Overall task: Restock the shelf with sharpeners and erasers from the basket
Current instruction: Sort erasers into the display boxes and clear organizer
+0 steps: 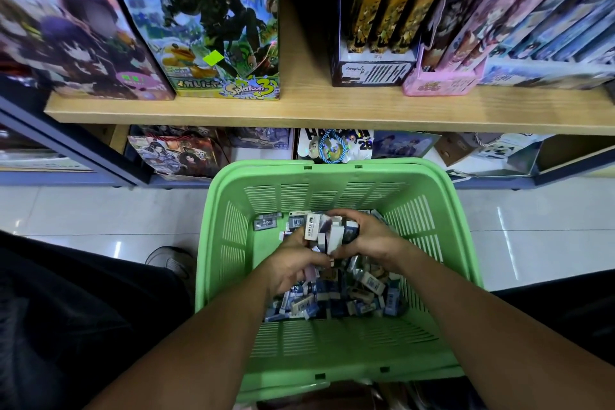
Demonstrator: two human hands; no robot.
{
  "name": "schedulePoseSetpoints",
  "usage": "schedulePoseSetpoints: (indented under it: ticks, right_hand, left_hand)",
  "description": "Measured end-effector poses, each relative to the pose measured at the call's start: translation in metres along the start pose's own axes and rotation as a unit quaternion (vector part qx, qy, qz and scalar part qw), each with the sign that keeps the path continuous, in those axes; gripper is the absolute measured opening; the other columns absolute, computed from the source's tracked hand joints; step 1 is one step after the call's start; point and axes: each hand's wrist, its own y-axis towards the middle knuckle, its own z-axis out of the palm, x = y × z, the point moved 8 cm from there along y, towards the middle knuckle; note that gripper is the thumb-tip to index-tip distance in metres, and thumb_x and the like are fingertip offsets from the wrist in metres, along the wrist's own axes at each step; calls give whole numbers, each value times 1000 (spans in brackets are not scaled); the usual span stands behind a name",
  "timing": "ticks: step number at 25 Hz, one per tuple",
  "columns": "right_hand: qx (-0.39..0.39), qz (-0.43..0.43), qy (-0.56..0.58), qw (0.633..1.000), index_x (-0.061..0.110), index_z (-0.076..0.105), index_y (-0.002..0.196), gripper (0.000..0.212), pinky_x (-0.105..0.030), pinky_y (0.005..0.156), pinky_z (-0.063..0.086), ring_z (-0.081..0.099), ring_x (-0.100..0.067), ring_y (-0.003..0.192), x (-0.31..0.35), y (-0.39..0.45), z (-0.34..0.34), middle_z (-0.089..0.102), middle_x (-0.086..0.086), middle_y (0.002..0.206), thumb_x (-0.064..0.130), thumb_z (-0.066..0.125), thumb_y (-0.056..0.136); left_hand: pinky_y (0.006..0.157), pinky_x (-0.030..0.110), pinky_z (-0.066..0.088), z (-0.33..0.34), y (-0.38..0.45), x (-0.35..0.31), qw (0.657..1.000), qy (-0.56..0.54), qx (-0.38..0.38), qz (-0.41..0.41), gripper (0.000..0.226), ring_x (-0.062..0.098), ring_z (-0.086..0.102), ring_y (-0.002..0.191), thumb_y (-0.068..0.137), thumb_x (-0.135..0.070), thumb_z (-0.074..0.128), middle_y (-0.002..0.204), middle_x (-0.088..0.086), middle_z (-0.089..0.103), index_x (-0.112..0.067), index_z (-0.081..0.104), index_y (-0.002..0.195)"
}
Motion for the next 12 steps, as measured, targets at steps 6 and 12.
schedulePoseSetpoints:
  ticks: [6, 12]
  right_hand:
    - [-21, -15, -116, 993, 28, 58, 125, 73, -14, 79, 53, 63, -8, 98, 9, -17, -3, 67, 7, 109, 12, 93, 62]
    - [15, 9, 34, 999, 9, 59, 115, 50, -39, 84, 60, 70, -35, 96, 18, -25, -7, 69, -25, 105, -21, 67, 77]
  left_hand:
    - [55, 27, 52, 14, 3, -7, 998, -58, 11, -3, 82, 21, 71, 97, 63, -26, 94, 129, -1, 65, -30, 53, 135]
    - [77, 39, 57, 5, 10, -12, 998, -30, -48, -1, 98, 35, 59, 122, 41, -55, 97, 131, 7, 64, -36, 59, 129]
